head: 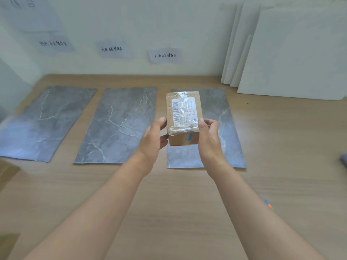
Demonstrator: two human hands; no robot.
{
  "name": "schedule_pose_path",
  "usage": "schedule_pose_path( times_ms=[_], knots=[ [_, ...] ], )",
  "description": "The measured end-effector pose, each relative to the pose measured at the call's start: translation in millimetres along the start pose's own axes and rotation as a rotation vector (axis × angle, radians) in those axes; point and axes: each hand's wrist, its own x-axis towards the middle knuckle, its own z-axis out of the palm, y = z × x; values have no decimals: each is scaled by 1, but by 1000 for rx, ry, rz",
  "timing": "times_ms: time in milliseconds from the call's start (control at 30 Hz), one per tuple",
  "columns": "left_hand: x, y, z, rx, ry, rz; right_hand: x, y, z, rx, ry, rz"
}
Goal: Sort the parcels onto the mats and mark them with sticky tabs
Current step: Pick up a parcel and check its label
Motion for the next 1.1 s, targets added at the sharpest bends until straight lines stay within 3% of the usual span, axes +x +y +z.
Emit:
schedule_pose_path(
  times_ms=[367, 800, 1100],
  knots=[
    [140, -24, 2, -155, -9, -96, 126, 38, 39, -60, 6, 119],
    [328, -44, 2, -146, -14, -108, 288, 69, 77, 4, 58, 135],
    [364, -75, -2, -105, -108, -116, 306, 102, 75, 95, 45, 78]
  ],
)
